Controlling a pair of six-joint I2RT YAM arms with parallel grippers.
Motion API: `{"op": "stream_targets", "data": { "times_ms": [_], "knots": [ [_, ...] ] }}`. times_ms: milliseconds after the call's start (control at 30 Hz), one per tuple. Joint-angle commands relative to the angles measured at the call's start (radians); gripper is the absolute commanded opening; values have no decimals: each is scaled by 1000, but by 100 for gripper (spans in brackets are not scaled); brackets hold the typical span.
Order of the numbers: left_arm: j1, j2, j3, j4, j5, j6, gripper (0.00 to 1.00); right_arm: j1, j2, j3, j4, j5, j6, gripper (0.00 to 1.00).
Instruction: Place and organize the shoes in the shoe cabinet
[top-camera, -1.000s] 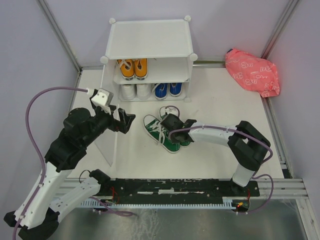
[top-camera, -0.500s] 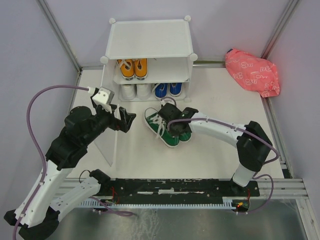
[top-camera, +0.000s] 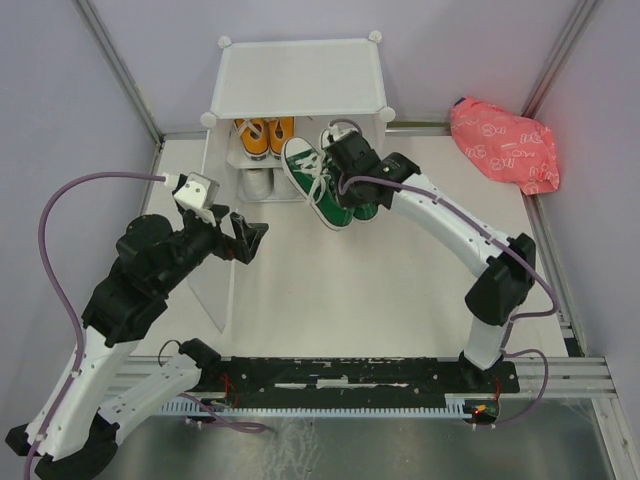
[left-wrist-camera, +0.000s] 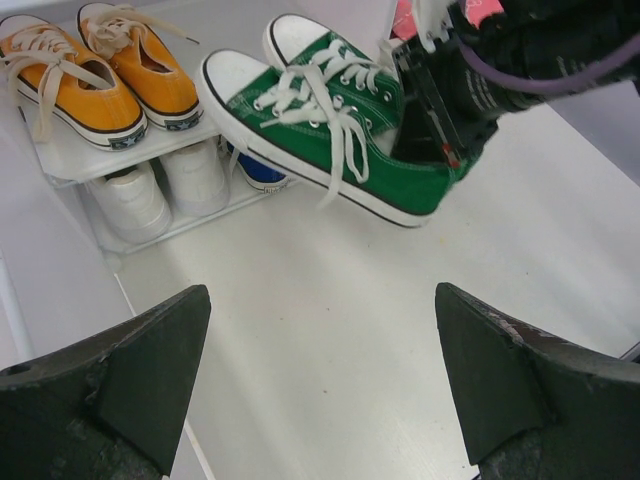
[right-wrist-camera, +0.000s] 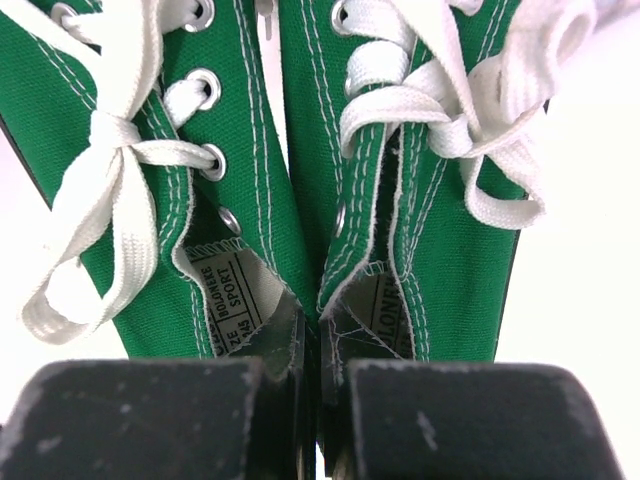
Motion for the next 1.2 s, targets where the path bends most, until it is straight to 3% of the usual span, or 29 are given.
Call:
{"op": "stream_targets", "data": {
  "times_ms": [0, 267, 600, 767, 833, 900, 967, 1167],
  "knots": [
    [3, -9, 40, 22, -6, 14, 99, -69, 88, 221, 143, -7, -56, 2],
    [2, -8, 48, 13, -10, 10, 99, -147, 308, 511, 196, -37, -50, 2],
    [2, -4, 60, -18, -26, 17, 99, -193, 417, 614, 396, 19, 23, 2],
    [1, -4, 55, -23, -29, 18, 99, -195, 468, 652, 415, 62, 31, 3],
    [1, -6, 51, -24, -32, 20, 99, -195, 475, 652, 411, 67, 33, 12],
    [2, -7, 46, -25, -34, 18, 99, -195, 472, 638, 409, 96, 32, 35],
    [2, -7, 44, -24, -34, 20, 99, -196, 460, 615, 416, 117, 31, 48],
    [2, -1, 43, -24, -25, 14, 99, -191, 393, 538, 427, 107, 32, 59]
  ]
}}
